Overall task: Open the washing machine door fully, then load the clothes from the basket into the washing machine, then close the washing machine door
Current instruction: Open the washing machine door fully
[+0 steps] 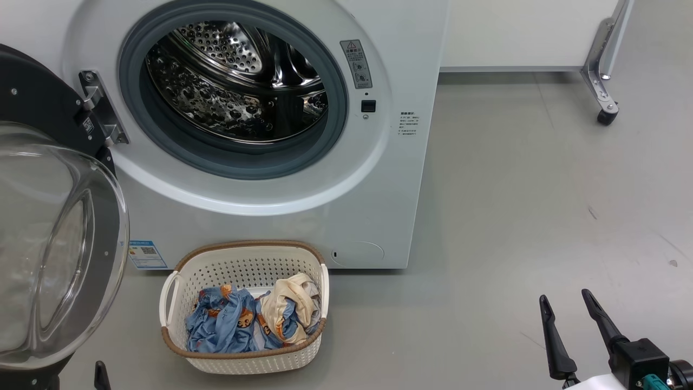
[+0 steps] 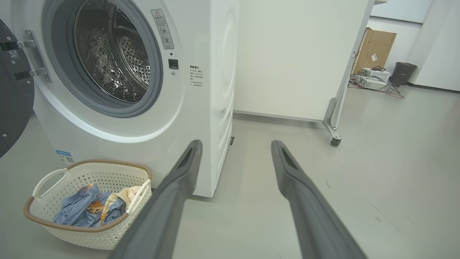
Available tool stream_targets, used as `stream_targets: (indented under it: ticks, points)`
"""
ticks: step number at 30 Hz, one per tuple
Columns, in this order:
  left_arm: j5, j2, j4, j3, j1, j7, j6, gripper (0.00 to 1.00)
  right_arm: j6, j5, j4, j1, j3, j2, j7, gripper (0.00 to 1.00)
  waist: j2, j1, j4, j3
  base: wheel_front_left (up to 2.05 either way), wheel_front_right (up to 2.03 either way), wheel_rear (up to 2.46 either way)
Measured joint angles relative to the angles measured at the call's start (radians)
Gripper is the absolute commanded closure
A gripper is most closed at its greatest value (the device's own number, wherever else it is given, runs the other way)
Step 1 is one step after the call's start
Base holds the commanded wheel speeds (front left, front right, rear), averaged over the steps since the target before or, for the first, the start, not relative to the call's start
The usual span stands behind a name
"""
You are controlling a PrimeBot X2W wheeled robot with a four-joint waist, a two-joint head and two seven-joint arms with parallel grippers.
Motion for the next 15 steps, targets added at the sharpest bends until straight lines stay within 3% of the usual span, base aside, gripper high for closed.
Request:
stream_targets:
  ticks: [15]
  points:
    - [0.000, -0.003, 0.003, 0.019, 0.004, 0.000, -0.008, 0.00, 0.000, 0.000, 0.000, 0.000, 0.000, 0.000, 0.000, 0.00, 0.0000, 0.0000, -0.010, 0.008, 0.50, -0.50, 0.00]
